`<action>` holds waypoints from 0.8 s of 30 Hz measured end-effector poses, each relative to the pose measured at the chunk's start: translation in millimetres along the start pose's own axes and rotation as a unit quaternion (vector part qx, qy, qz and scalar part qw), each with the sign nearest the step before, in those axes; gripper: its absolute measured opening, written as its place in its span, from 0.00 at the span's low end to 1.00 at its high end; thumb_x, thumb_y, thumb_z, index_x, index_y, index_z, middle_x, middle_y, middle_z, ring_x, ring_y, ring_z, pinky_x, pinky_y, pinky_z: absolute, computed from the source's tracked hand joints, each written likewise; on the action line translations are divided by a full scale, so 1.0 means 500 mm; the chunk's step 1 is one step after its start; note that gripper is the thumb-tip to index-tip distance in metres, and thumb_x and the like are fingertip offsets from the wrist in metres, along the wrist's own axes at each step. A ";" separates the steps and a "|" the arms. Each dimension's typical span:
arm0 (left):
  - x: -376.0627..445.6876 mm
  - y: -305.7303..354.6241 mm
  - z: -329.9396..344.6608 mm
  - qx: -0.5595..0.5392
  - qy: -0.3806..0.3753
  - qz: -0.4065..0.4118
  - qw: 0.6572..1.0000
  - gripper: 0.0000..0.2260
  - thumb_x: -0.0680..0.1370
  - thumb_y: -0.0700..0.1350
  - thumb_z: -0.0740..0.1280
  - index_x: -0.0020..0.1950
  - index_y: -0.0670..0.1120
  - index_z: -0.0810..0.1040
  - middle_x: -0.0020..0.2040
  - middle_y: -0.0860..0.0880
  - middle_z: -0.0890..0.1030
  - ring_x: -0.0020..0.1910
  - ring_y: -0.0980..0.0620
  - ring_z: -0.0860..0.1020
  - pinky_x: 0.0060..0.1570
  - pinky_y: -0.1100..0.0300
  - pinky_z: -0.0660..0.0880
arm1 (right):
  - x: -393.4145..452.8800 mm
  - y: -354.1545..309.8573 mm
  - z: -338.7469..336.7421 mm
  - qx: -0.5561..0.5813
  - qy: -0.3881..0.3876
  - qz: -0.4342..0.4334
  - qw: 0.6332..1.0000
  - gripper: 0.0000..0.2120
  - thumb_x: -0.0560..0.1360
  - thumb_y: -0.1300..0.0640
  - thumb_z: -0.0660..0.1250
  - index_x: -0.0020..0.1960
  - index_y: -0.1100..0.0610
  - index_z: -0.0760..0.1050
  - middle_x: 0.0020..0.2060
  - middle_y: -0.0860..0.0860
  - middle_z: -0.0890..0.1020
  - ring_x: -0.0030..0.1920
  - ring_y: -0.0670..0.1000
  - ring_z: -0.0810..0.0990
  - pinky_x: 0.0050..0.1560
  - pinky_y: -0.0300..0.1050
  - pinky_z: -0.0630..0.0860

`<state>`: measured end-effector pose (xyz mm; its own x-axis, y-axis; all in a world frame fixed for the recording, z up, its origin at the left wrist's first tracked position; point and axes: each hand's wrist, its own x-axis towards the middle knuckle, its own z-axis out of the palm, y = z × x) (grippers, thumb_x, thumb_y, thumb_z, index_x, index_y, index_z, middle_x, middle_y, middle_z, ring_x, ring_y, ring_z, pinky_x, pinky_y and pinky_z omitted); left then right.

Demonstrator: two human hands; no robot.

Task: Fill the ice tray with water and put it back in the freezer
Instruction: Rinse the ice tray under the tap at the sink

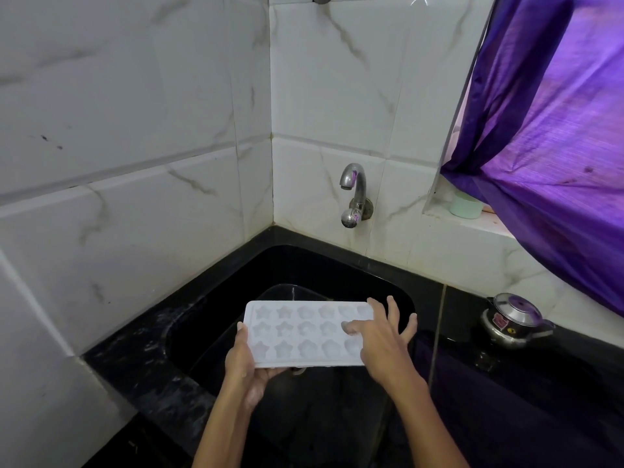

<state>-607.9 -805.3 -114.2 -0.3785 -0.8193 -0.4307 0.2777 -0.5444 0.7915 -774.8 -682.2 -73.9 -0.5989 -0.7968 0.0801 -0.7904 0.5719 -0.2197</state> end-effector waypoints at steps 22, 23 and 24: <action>-0.011 -0.002 0.012 0.004 -0.007 -0.008 1.000 0.22 0.81 0.59 0.52 0.51 0.43 0.76 0.40 0.43 0.85 0.39 0.42 0.84 0.35 0.47 0.80 | -0.002 -0.017 -0.007 0.043 0.029 -0.034 0.998 0.29 0.64 0.76 0.58 0.53 0.45 0.70 0.72 0.51 0.56 0.75 0.55 0.36 0.70 0.64 0.31; -0.011 -0.002 0.014 0.005 -0.008 -0.008 1.000 0.22 0.81 0.59 0.52 0.51 0.44 0.77 0.40 0.43 0.85 0.39 0.42 0.84 0.34 0.47 0.80 | -0.003 -0.023 -0.006 0.037 0.023 -0.042 0.998 0.31 0.65 0.76 0.58 0.54 0.43 0.72 0.73 0.51 0.54 0.75 0.55 0.35 0.69 0.64 0.30; -0.012 -0.002 0.015 0.006 -0.009 -0.008 1.000 0.22 0.81 0.59 0.52 0.51 0.44 0.77 0.40 0.43 0.86 0.40 0.42 0.84 0.35 0.47 0.80 | -0.004 -0.029 -0.004 0.033 0.014 -0.049 0.998 0.33 0.65 0.77 0.59 0.55 0.42 0.74 0.75 0.51 0.51 0.74 0.55 0.31 0.69 0.64 0.30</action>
<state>-612.5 -798.3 -109.2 -0.3982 -0.8068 -0.4365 0.2608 -0.5558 0.7894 -762.3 -688.5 -69.2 -0.5238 -0.8417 0.1312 -0.8352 0.4771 -0.2737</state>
